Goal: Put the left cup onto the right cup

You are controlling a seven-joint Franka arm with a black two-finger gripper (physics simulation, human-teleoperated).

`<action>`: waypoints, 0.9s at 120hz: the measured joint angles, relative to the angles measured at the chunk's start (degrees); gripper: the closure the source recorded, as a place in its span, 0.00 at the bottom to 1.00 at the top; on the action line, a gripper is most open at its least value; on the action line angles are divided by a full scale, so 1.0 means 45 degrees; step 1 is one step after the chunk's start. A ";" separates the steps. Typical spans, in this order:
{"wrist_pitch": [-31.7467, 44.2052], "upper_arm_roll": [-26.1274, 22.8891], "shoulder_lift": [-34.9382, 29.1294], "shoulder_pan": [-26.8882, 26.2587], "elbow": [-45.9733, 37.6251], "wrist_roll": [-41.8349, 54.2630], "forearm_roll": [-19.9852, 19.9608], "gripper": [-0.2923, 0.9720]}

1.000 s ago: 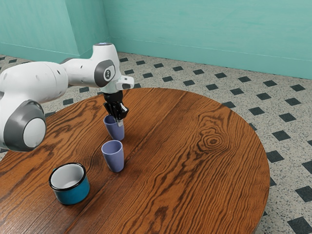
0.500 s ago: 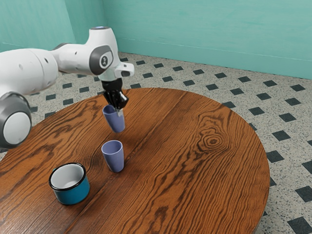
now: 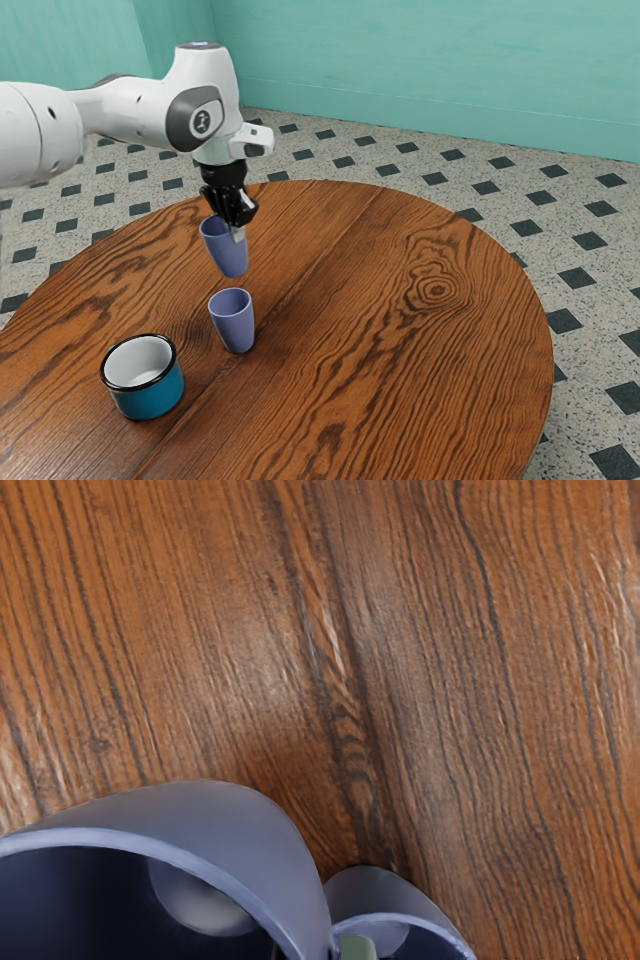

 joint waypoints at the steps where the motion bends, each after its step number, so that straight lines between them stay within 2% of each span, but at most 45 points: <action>1: 0.0000 -0.0004 -0.0040 -0.0011 -0.0034 -0.0021 0.0022 0.85; 43: -0.0024 -0.0425 -0.1582 -0.0344 -0.1764 -0.0978 0.0382 0.85; 108: -0.0200 -0.0773 -0.2137 -0.0333 -0.2747 -0.2235 0.0490 0.85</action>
